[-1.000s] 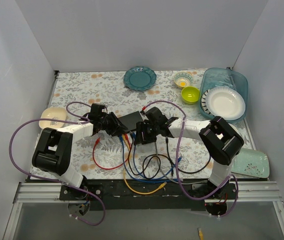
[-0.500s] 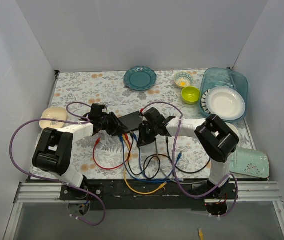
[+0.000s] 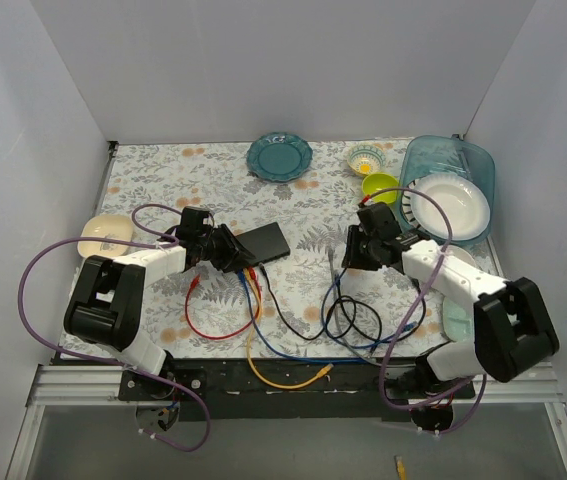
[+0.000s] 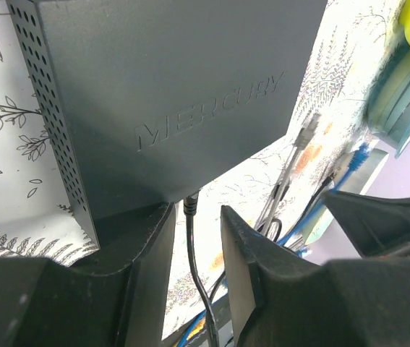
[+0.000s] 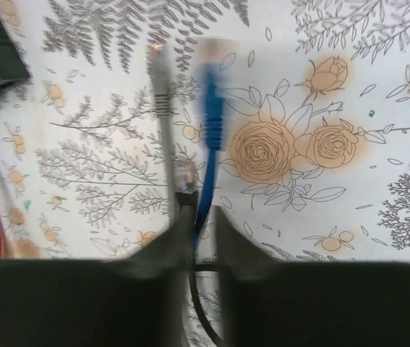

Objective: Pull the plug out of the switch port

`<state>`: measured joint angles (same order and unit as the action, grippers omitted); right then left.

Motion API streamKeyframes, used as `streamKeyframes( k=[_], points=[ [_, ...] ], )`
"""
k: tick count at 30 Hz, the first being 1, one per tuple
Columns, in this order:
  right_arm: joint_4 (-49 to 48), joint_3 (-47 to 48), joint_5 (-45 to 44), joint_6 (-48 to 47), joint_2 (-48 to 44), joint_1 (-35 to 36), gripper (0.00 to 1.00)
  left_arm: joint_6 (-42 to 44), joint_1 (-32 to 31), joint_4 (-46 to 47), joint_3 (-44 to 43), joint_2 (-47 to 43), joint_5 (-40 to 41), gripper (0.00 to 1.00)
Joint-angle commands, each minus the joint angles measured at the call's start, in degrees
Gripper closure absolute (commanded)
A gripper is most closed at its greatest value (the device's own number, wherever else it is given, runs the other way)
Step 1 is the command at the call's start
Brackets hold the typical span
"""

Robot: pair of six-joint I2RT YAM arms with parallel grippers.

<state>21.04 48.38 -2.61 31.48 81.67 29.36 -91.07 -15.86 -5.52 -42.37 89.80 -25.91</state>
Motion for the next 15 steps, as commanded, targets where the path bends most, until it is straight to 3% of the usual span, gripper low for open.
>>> streamKeyframes(
  k=[1, 6, 11, 15],
  points=[
    [-3.35, -0.04, -1.09, -3.45, -7.30, 1.13, 0.43, 0.98, 0.30, -0.54, 0.80, -0.15, 1.30, 0.68],
    [-11.27, 3.03, 8.75, -1.17, -7.58, 3.50, 0.04, 0.45, 0.30, -0.20, 0.62, -1.03, 1.13, 0.68],
    [-19.79, 5.67, 16.39, 2.69, 0.14, 9.04, 0.06, 0.10, 0.39, -0.28, -0.78, -1.38, 2.00, 0.68],
    [-25.51, 6.11, 21.24, 5.95, 10.15, 11.76, 0.22, -0.34, 0.74, -1.25, -2.80, -1.64, 4.11, 0.68]
  ],
)
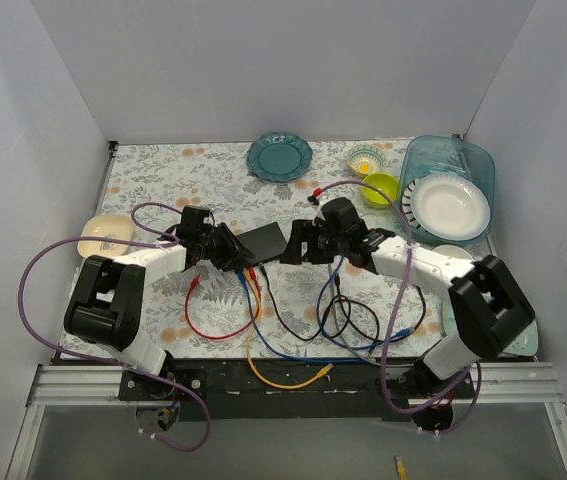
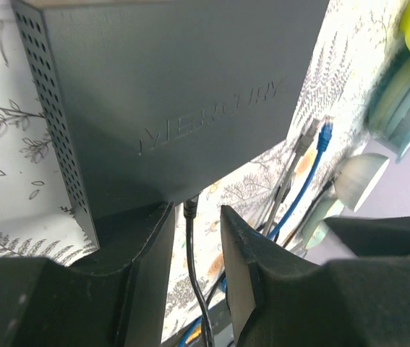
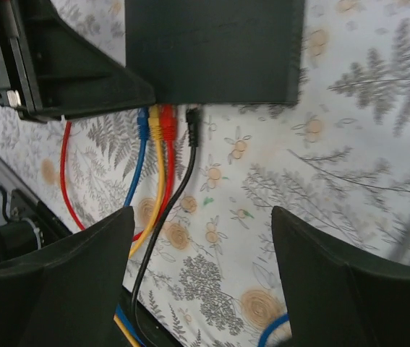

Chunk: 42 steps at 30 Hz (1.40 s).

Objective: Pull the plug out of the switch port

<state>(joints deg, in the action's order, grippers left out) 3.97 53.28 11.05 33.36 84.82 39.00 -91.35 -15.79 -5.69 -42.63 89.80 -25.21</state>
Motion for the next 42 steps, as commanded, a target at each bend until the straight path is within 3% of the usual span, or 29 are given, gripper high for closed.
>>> streamKeyframes(
  k=[1, 11, 15, 22, 29, 37, 42],
  points=[
    [-9.93, 0.95, 8.02, 4.69, 8.16, 2.56, 0.24, -0.23, 0.94, -2.03, -3.59, -1.30, 4.46, 0.68],
    [-11.09, 8.41, 9.78, 8.03, 21.00, 3.62, 0.39, 1.79, 2.61, -6.08, -7.81, 3.09, 6.49, 0.68],
    [-10.03, 11.84, 9.43, 10.05, 25.92, 3.62, 0.48, 1.97, 2.61, -6.00, -6.86, 4.86, 5.26, 0.69],
    [-12.93, 13.87, 9.61, 16.03, 31.20, 3.45, 0.54, 2.14, 2.78, -5.20, -5.53, 4.77, 4.38, 0.71],
    [-16.27, 12.65, 10.22, 19.72, 32.87, 3.01, 0.57, 2.14, 2.70, -4.85, -4.57, 4.16, 3.77, 0.71],
    [-31.89, 2.46, 11.54, 30.43, 31.38, 1.08, 0.60, 2.05, 2.70, -4.24, -2.81, 3.19, 3.33, 0.71],
    [-34.81, 0.25, 11.80, 32.90, 31.37, 0.46, 0.60, 1.97, 2.78, -3.80, -2.63, 3.10, 2.98, 0.71]
  ],
)
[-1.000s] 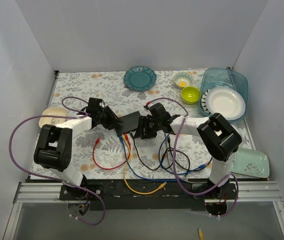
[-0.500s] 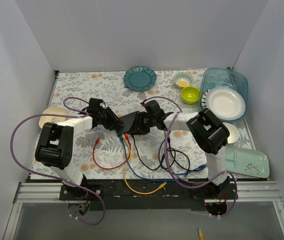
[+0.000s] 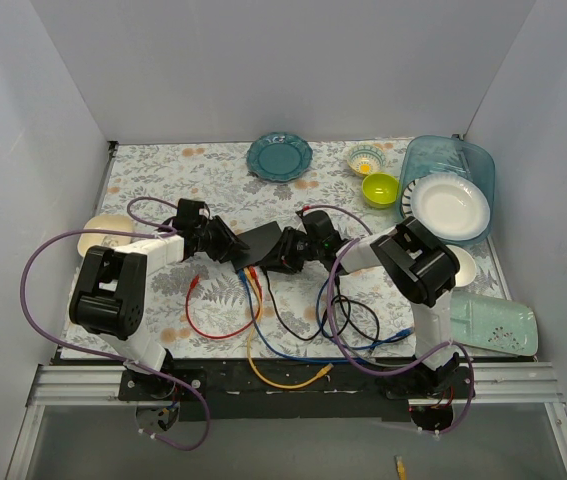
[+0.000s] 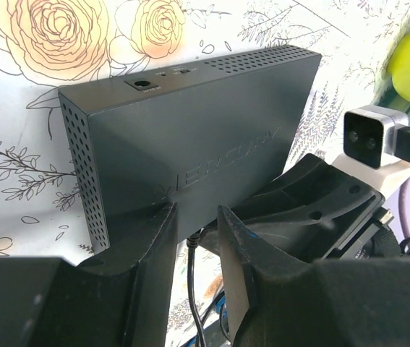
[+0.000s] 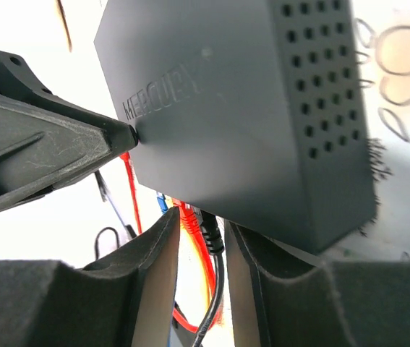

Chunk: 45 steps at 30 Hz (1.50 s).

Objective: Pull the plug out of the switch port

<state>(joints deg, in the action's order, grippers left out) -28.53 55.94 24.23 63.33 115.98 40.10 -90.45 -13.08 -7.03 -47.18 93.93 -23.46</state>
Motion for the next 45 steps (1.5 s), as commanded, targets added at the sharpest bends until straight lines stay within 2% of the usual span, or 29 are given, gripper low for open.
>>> streamKeyframes(
  k=[1, 8, 18, 22, 23, 25, 27, 31, 36, 40, 45],
  points=[
    [-3.01, -2.42, -1.20, 3.29, 0.38, -0.72, 0.60, 1.07, -0.01, -2.47, 1.91, -1.03, 1.14, 0.71],
    [-2.58, -0.48, -0.85, 4.78, 2.49, -0.90, 0.62, 1.33, 0.07, -2.38, 2.27, -1.29, 1.05, 0.71],
    [-0.29, 2.68, 0.21, 4.43, 4.95, -0.90, 0.69, 1.42, -0.01, -1.76, 3.85, -2.00, 0.52, 0.72],
    [1.10, 2.94, 1.17, 3.03, 5.39, -0.90, 0.84, 1.16, 0.07, -1.24, 4.46, -2.61, -0.61, 0.72],
    [1.63, 2.86, 1.35, 1.72, 5.39, -0.98, 0.92, 0.98, 0.07, 0.07, 4.72, -2.96, -2.45, 0.72],
    [2.69, 2.24, 1.52, 0.48, 4.78, -0.90, 0.99, -0.07, -0.01, 2.79, 5.95, -3.58, -6.05, 0.72],
    [3.57, 1.37, 1.61, -1.45, 4.60, -0.90, 0.99, -1.03, -0.01, 6.67, 7.18, -3.49, -12.18, 0.72],
    [6.20, 1.19, 2.75, -6.10, 4.34, -0.90, 0.99, -1.66, -0.80, 10.02, 7.28, -2.00, -14.86, 0.72],
    [9.99, 0.31, 5.56, -11.64, 4.51, -0.90, 0.99, -1.13, -0.98, 8.70, 6.31, 1.68, -13.19, 0.73],
    [9.29, -3.20, 8.11, -12.35, 4.34, -0.90, 0.99, -0.86, -0.98, 5.64, 4.99, 3.98, -8.90, 0.73],
    [9.20, -8.74, 7.24, -13.41, 1.71, -1.60, 0.99, -1.57, -0.98, 4.83, 4.11, 4.16, -6.86, 0.73]
  ],
)
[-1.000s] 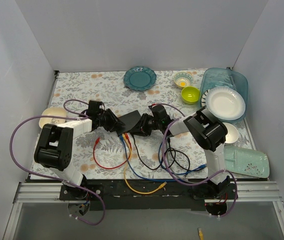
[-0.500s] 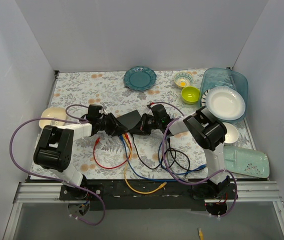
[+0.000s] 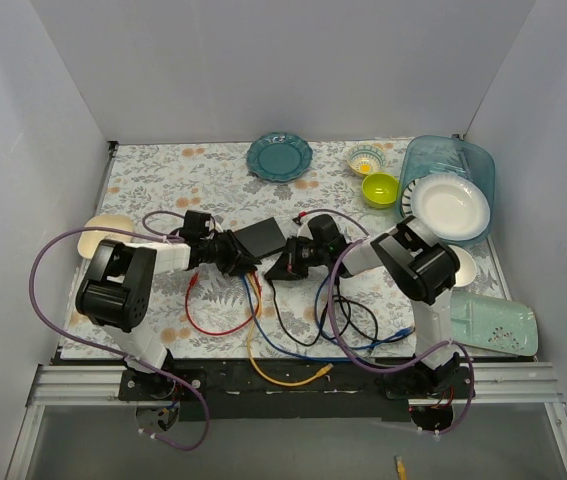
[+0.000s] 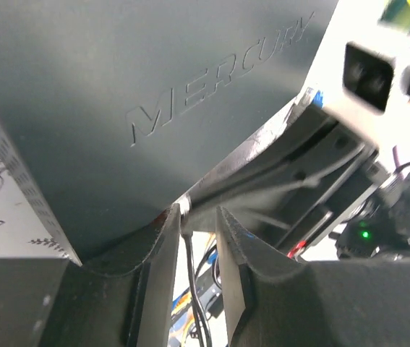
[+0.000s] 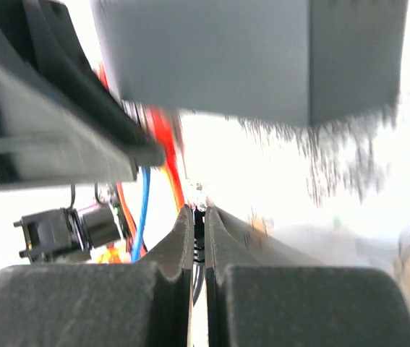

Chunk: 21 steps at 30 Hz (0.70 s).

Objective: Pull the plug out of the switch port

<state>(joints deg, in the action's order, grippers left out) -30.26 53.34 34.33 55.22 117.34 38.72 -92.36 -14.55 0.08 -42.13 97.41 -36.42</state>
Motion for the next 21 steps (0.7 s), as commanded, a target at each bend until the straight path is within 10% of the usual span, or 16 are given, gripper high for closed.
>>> streamKeyframes(
  k=[1, 9, 11, 14, 21],
  points=[
    [10.92, -7.19, -3.82, -5.39, -1.65, -0.66, 0.99, 0.34, 0.57, -2.27, -1.11, -0.02, 6.36, 0.73],
    [26.19, -12.83, -20.16, -15.90, -19.94, -6.73, 0.99, 1.56, 0.92, -1.49, -2.25, -7.13, 4.71, 0.71],
    [26.31, -11.07, -21.32, -16.99, -24.07, -6.47, 0.66, 1.91, 0.92, -0.61, -2.34, -10.11, 3.91, 0.70],
    [27.18, -4.58, -23.25, -18.04, -26.55, -4.11, 0.44, 1.04, 1.01, 1.40, -2.25, -13.11, 2.85, 0.68],
    [28.68, 11.78, -17.55, -17.96, -15.93, 2.06, 0.40, 0.34, 1.10, -4.55, -4.01, -14.35, 10.57, 0.67]
  ],
)
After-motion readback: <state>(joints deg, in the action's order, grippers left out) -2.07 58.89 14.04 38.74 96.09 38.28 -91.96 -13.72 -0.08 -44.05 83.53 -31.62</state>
